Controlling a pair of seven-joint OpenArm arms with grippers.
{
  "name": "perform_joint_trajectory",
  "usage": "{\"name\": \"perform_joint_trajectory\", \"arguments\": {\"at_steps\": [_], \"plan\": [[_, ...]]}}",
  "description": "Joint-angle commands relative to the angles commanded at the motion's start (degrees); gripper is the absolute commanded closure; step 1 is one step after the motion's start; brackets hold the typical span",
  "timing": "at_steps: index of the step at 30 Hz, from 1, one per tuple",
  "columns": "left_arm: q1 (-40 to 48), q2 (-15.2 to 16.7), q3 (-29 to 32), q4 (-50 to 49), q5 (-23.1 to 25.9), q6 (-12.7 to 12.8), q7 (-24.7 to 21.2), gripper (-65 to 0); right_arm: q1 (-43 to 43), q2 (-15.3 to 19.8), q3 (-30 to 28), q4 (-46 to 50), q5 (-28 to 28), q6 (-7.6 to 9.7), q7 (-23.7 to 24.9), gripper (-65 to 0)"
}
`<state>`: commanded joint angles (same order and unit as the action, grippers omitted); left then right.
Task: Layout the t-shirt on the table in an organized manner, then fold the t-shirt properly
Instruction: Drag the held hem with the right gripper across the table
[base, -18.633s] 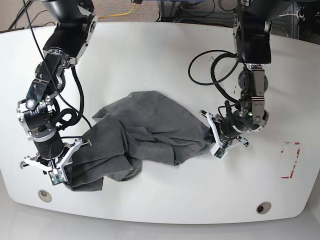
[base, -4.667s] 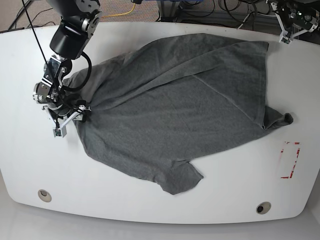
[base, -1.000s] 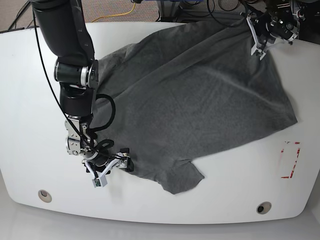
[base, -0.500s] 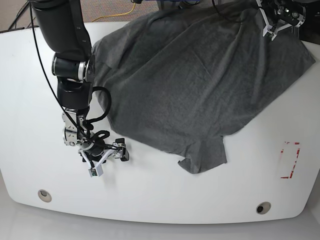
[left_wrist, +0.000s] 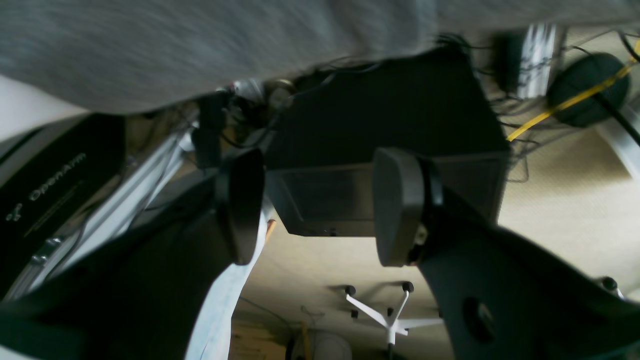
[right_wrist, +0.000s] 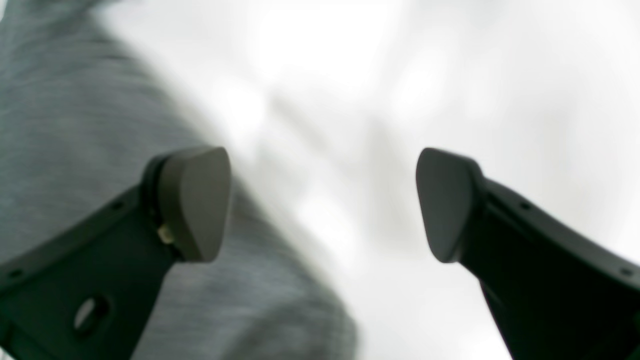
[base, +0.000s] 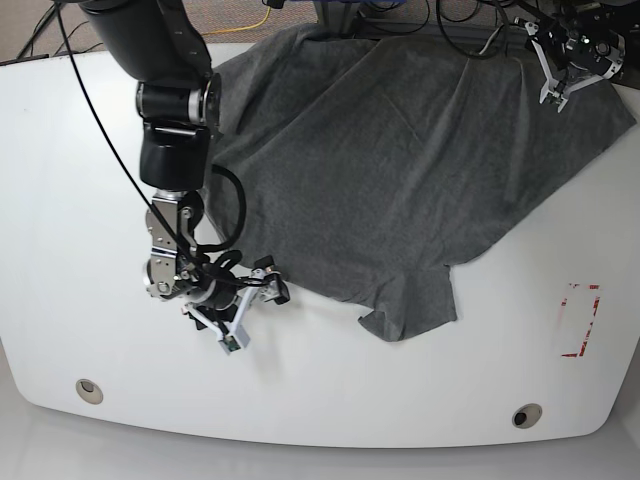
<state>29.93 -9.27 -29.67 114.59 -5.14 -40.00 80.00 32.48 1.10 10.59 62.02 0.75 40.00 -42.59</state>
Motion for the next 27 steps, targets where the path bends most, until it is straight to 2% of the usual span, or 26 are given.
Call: {"name": "perform_joint_trajectory", "arguments": {"at_steps": [4, 14, 18, 23, 27], "plan": [[-1.8, -0.8, 0.0, 0.0, 0.0, 0.0, 0.0, -33.1, -1.2, -2.2, -0.1, 1.0, 0.0, 0.00, -2.1, -55.6], [-4.6, -1.0, 0.0, -0.1, 0.1, 0.0, 0.0, -33.1, -5.1, -2.7, -0.7, 0.7, 0.1, 0.00, -0.6, -56.0], [-5.0, -1.0, 0.2, -0.1, 0.1, 0.0, 0.0, -33.1, -6.6, -2.7, -5.2, 0.6, 0.4, 0.00, 0.8, -55.6], [-5.6, -1.0, 0.2, -0.1, 0.1, 0.0, 0.0, -33.1, -8.2, -2.7, -7.0, 0.4, 0.4, 0.00, 3.6, -55.6], [-5.7, -1.0, 0.1, -0.1, 0.1, 0.0, 0.0, -33.1, -8.3, -2.7, -6.9, -3.9, 0.4, 0.00, 4.3, -55.5]]}}
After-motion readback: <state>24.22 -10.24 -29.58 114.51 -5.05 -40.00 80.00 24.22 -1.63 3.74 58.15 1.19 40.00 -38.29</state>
